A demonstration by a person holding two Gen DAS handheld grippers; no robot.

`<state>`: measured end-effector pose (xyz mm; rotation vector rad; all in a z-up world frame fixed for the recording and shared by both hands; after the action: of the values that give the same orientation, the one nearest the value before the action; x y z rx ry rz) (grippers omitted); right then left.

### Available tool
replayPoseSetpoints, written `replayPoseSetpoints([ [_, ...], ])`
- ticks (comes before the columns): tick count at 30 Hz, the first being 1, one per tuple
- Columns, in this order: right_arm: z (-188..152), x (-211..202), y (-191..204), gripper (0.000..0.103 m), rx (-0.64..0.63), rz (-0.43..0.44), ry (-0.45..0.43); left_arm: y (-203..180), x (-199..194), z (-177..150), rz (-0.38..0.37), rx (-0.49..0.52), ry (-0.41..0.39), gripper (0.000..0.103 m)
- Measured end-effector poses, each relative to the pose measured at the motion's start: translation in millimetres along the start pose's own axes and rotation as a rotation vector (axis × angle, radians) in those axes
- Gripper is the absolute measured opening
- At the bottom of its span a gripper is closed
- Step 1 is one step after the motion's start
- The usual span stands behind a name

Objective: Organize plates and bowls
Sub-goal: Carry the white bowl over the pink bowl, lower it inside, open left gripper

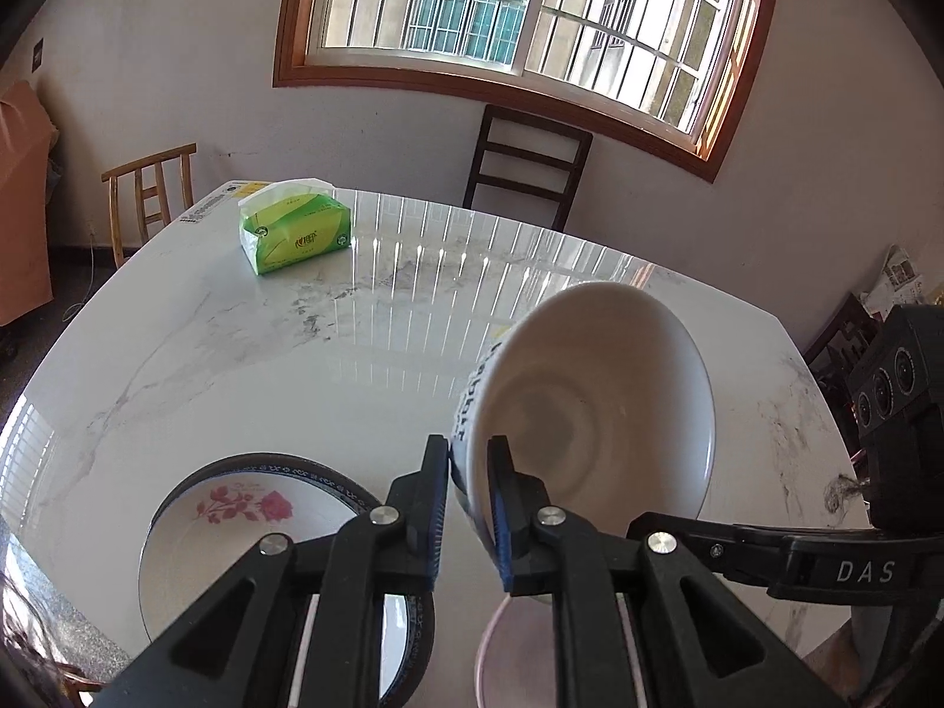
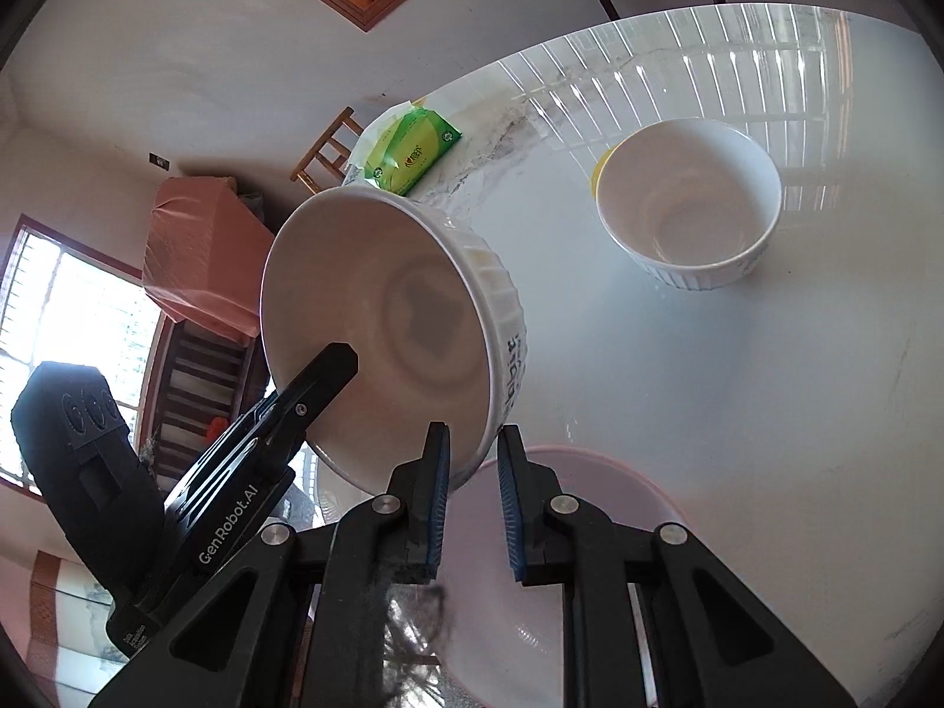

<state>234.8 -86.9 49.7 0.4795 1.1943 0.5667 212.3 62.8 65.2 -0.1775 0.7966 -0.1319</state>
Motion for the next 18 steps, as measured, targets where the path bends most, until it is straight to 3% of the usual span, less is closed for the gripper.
replayPoseSetpoints([
  [9, -49.3, -18.8, -15.5, 0.017, 0.013, 0.012, 0.015, -31.2, -31.5, -42.5, -0.035, 0.049, -0.002, 0.014],
  [18, -78.1, -32.3, -30.8, 0.017, 0.013, -0.005, 0.024, -44.8, -33.5, -78.6, -0.038, 0.062, 0.052, 0.014],
])
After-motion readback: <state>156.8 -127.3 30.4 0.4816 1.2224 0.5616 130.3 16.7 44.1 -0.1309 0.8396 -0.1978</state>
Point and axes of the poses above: each gripper's, at about its wrist camera, not at the fingertips, and x roughly the way its jaws point, y to its left, z to its top, the point moved 4 cm from there along x, roughly the way its jaws point
